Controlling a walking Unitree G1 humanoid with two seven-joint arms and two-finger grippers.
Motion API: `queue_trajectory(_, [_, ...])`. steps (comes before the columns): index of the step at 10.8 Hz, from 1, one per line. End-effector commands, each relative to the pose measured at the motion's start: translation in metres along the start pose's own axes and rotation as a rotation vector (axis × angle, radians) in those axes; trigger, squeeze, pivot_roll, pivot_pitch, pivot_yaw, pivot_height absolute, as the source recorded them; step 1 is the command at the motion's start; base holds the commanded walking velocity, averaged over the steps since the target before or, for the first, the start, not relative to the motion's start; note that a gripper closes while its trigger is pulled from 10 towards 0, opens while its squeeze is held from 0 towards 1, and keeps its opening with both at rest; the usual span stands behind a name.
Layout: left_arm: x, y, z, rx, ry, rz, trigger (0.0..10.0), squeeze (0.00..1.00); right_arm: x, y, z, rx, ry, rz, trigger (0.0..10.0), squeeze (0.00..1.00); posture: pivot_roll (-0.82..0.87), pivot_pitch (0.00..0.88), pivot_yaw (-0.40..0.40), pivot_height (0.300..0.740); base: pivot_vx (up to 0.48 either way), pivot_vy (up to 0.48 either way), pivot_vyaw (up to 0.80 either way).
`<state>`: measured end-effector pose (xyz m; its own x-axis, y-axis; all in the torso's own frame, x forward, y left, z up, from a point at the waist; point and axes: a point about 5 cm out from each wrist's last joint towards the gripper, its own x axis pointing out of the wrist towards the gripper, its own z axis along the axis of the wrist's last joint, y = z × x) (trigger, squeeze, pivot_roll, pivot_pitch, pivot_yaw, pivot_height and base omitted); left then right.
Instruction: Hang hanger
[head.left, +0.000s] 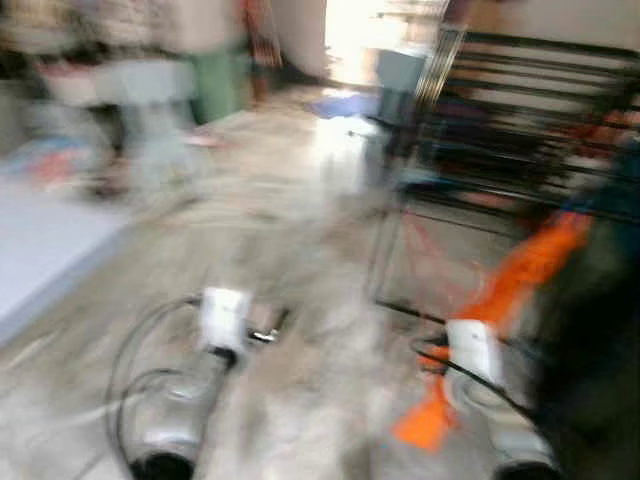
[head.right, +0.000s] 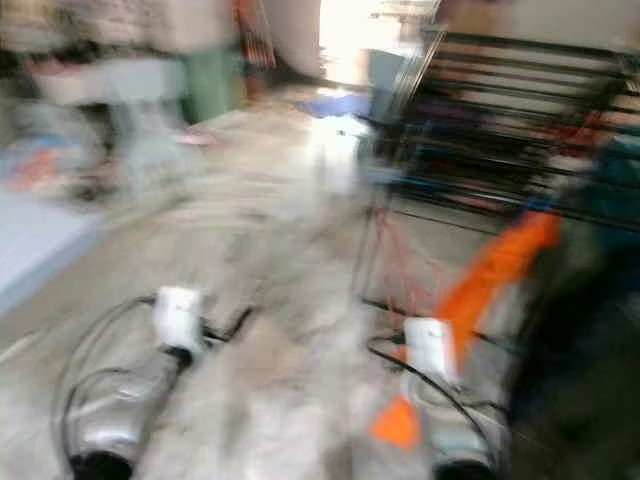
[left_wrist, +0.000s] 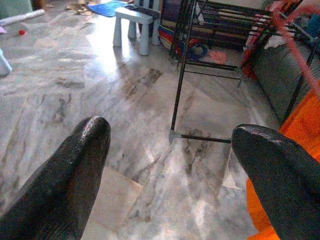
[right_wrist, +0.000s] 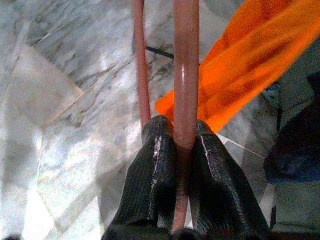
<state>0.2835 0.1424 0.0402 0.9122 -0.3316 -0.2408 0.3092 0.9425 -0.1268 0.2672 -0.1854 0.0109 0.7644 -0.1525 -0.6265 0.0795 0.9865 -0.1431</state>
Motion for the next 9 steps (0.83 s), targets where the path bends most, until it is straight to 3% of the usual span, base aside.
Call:
queue_trajectory(1, [0.0074, -0.0144, 0.0066, 0.002, -0.021, -0.052, 10.0, 0.0, 0.0001, -0.0131, 0.0031, 0.006, -0.014, -0.038, 10.0, 0.0, -0.05, 0.0, -0.008, 0.74, 0.409, 0.251, -0.43])
queue_trajectory(9, [0.0093, -0.0178, 0.0068, 0.007, -0.01, -0.092, 10.0, 0.0, 0.0027, -0.0092, 0.0069, 0.011, -0.021, -0.056, 10.0, 0.0, -0.05, 0.0, 0.004, 0.74, 0.349, 0.327, 0.0])
